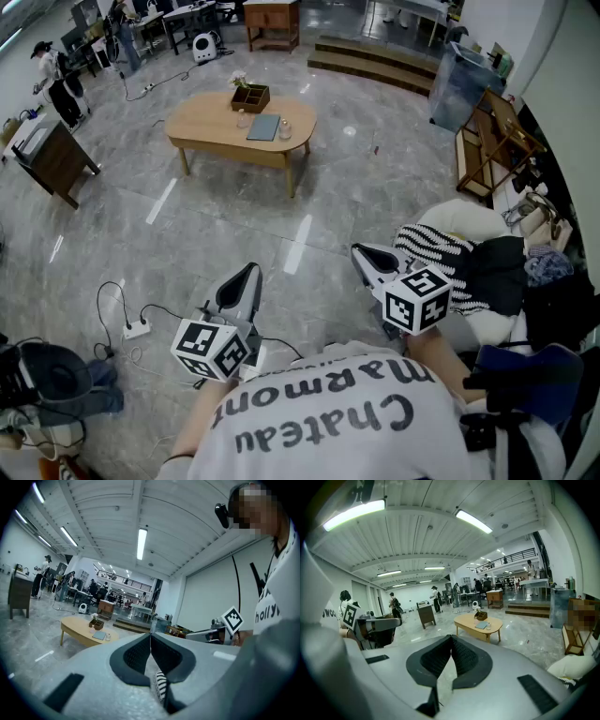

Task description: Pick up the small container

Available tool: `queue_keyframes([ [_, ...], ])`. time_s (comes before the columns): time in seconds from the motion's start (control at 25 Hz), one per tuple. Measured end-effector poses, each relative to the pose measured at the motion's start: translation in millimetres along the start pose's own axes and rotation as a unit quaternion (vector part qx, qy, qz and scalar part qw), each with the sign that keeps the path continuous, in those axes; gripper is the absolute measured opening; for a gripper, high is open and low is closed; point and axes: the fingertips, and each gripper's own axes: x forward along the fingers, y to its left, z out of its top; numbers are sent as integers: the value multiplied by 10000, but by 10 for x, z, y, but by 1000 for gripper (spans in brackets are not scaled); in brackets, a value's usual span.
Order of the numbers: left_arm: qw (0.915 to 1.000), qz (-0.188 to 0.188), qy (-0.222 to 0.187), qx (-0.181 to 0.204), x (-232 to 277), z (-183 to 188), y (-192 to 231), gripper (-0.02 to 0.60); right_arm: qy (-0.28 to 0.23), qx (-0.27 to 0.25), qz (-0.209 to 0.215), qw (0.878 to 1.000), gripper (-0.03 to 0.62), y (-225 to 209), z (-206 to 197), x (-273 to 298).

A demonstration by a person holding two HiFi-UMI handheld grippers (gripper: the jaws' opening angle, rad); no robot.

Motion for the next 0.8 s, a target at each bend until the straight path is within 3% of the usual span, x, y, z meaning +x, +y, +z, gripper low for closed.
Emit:
queue_keyframes([
  [0.48, 9996, -26, 190, -208, -45, 66, 154, 18, 279, 212, -7, 9994, 14, 120, -18, 124],
  [0.8, 9971, 5, 274, -708, 36, -310, 652, 18, 414, 508, -236, 9976, 14, 64, -319, 518],
])
